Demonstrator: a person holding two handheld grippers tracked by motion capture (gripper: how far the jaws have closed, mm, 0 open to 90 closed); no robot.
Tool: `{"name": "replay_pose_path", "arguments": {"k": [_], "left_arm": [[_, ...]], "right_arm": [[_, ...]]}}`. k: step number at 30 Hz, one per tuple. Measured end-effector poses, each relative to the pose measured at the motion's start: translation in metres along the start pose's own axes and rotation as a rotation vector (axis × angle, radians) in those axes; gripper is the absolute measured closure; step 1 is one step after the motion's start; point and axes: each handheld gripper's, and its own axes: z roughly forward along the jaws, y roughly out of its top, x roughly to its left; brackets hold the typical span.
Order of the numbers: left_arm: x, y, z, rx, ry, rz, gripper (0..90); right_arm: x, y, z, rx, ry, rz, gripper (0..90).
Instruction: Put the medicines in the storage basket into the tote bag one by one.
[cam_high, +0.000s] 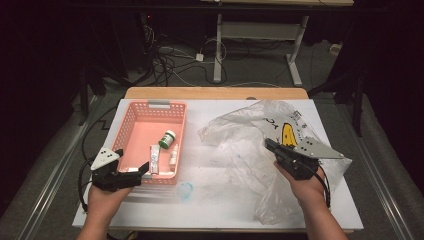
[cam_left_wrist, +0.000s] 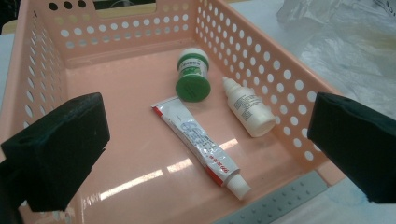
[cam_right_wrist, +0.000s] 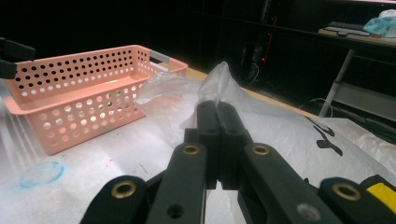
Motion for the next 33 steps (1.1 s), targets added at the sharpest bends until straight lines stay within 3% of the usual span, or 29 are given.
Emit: {"name": "replay_pose_path", "arguments": {"k": [5, 12, 23, 33], "left_arm": [[-0.004, 0.006, 0.003, -0.005, -0.009, -0.011, 0.0], [-0.009, 0.028, 0.012, 0.02, -0.006, 0.012, 0.0], [0.002, 0.048, 0.035, 0.045, -0.033, -0.049, 0.0], [0.007, 0.064, 0.057, 0.16, -0.043, -0.057, 0.0]], "right_arm": [[-0.001, 0.001, -0.001, -0.008, -0.004, 0.007, 90.0], [-0.002, 0.002, -0.002, -0.014, -0.005, 0.011, 90.0], [-0.003, 0.002, -0.003, -0.014, -0.005, 0.012, 90.0], [-0.003, 0.001, -0.002, -0.014, -0.006, 0.018, 90.0]]}}
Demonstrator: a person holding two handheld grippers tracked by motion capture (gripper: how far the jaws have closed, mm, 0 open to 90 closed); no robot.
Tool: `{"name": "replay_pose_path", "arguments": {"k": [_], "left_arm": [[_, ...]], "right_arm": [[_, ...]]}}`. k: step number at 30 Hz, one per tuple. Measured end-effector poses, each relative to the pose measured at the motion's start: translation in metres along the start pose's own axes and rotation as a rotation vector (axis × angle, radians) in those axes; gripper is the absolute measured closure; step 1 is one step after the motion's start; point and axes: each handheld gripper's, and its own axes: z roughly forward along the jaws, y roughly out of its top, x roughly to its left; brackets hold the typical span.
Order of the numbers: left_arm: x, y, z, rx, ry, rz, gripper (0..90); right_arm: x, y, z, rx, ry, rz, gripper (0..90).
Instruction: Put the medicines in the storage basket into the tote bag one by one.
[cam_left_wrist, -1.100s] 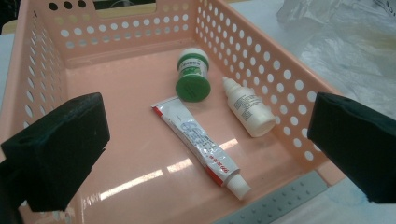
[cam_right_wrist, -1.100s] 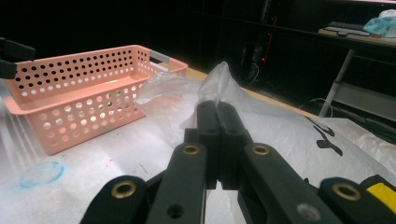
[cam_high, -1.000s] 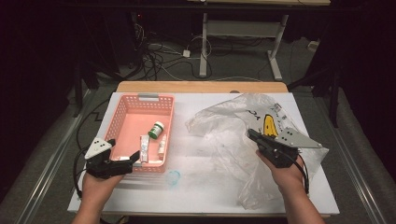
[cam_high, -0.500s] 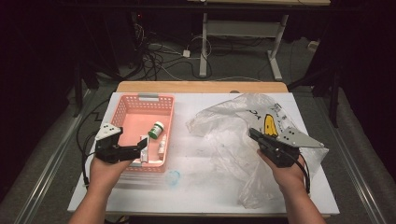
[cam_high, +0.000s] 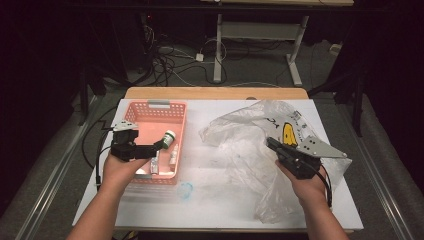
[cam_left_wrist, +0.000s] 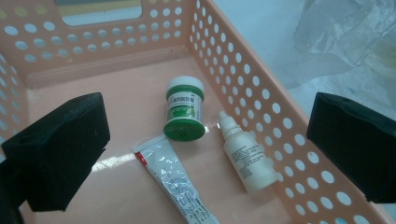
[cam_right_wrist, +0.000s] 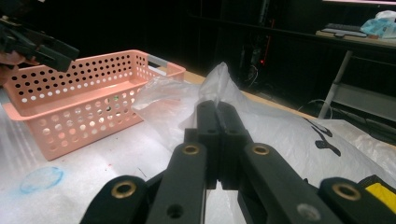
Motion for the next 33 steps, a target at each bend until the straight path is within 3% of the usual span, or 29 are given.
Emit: {"name": "replay_pose_path", "arguments": {"k": [3, 8, 15, 19, 24, 33], "left_arm": [[0.003, 0.004, 0.007, 0.057, 0.008, -0.003, 0.0], [0.011, 0.008, 0.018, 0.158, 0.003, -0.047, 0.0], [0.016, 0.014, 0.032, 0.303, 0.005, -0.063, 0.0], [0.017, 0.016, 0.041, 0.403, 0.045, -0.051, 2.9], [0.017, 0.015, 0.052, 0.523, 0.044, -0.059, 5.1], [0.017, 0.014, 0.066, 0.659, 0.035, -0.079, 16.1]], "right_arm": [[0.0, 0.0, 0.0, 0.0, 0.002, 0.001, 90.0], [0.0, 0.0, 0.0, -0.002, 0.002, -0.001, 90.0], [0.0, 0.001, -0.001, -0.002, 0.001, 0.0, 90.0], [-0.001, 0.001, -0.002, -0.003, -0.004, -0.003, 90.0], [-0.001, 0.001, -0.002, -0.003, -0.005, -0.009, 90.0], [0.0, 0.002, -0.003, -0.003, -0.008, -0.012, 90.0]]}}
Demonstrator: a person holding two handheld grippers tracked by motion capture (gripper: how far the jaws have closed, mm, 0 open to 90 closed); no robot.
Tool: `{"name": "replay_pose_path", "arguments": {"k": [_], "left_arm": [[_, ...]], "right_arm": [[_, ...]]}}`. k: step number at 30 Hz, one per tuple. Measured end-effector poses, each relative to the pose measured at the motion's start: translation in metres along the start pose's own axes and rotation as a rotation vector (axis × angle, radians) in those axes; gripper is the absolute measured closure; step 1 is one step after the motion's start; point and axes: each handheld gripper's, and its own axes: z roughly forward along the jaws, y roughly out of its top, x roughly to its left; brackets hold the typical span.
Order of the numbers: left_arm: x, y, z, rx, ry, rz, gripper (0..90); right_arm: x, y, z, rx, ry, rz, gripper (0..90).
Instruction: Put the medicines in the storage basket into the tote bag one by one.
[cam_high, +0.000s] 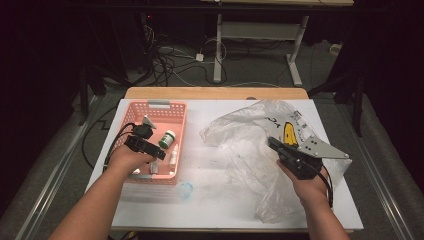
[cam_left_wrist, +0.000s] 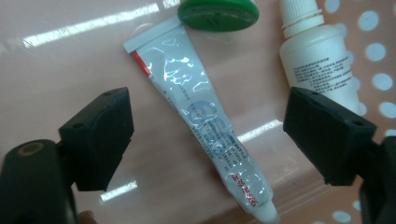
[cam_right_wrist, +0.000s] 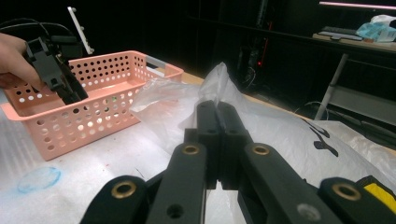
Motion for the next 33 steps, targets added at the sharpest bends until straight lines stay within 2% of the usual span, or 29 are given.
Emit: {"name": "replay_pose_path", "arguments": {"k": [8, 11, 16, 24, 27, 31, 33], "left_arm": [[0.001, 0.005, 0.009, 0.105, -0.017, -0.016, 26.7], [0.002, 0.007, 0.012, 0.137, -0.009, -0.026, 30.4], [-0.001, 0.009, 0.013, 0.153, 0.019, -0.038, 35.2], [-0.014, 0.014, 0.017, 0.193, 0.087, 0.004, 47.9], [-0.014, 0.014, 0.016, 0.191, 0.111, 0.008, 54.8], [-0.009, 0.013, 0.015, 0.181, 0.114, -0.003, 66.0], [-0.007, 0.013, 0.014, 0.173, 0.112, 0.003, 66.5]], "right_arm": [[0.0, 0.0, -0.001, -0.002, -0.005, -0.004, 90.0], [0.0, 0.0, -0.001, -0.002, -0.005, -0.003, 90.0], [0.0, 0.0, 0.0, 0.0, -0.002, -0.005, 90.0], [0.001, 0.0, 0.0, 0.003, -0.003, -0.008, 90.0], [0.001, 0.0, 0.0, 0.004, -0.003, -0.01, 90.0], [0.002, 0.0, -0.001, 0.001, -0.002, -0.01, 90.0], [0.001, 0.0, -0.001, -0.003, -0.001, -0.013, 90.0]]}}
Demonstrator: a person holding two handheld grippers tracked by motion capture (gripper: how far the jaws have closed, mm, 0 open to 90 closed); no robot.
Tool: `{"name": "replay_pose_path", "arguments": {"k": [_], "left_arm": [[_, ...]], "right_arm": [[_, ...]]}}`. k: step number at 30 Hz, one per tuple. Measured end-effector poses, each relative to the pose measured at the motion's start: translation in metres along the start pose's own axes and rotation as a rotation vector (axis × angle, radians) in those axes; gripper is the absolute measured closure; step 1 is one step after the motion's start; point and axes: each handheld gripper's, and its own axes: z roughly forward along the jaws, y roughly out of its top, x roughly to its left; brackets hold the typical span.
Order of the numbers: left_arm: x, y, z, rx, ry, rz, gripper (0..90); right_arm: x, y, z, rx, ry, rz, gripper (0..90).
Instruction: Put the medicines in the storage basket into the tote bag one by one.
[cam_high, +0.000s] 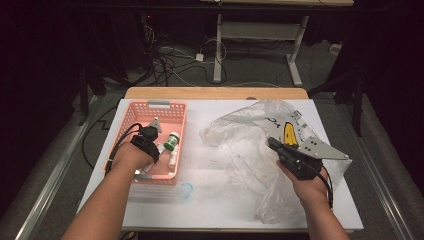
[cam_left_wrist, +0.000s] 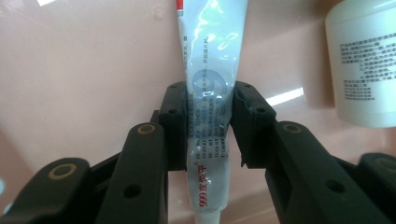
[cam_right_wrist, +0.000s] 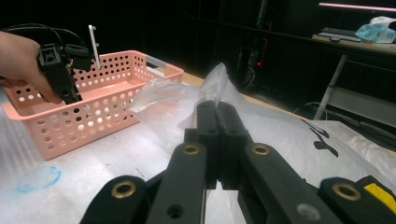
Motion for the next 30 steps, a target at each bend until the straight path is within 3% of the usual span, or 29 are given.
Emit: {"name": "replay_pose_path", "arguments": {"k": [10, 18, 23, 30], "left_arm": [[0.001, -0.001, -0.001, -0.028, 0.008, 0.009, 67.6], [0.003, -0.006, -0.005, -0.068, -0.014, -0.004, 67.7], [0.004, -0.012, -0.012, -0.144, -0.011, 0.007, 67.8], [0.008, -0.023, -0.022, -0.273, -0.048, 0.005, 67.8]], "right_arm": [[0.001, 0.0, 0.001, 0.004, 0.001, 0.007, 90.0], [0.0, -0.001, 0.0, 0.005, -0.001, 0.008, 90.0], [0.0, -0.001, 0.001, 0.005, -0.003, 0.006, 90.0], [0.001, -0.001, 0.0, 0.005, -0.004, 0.008, 90.0]]}}
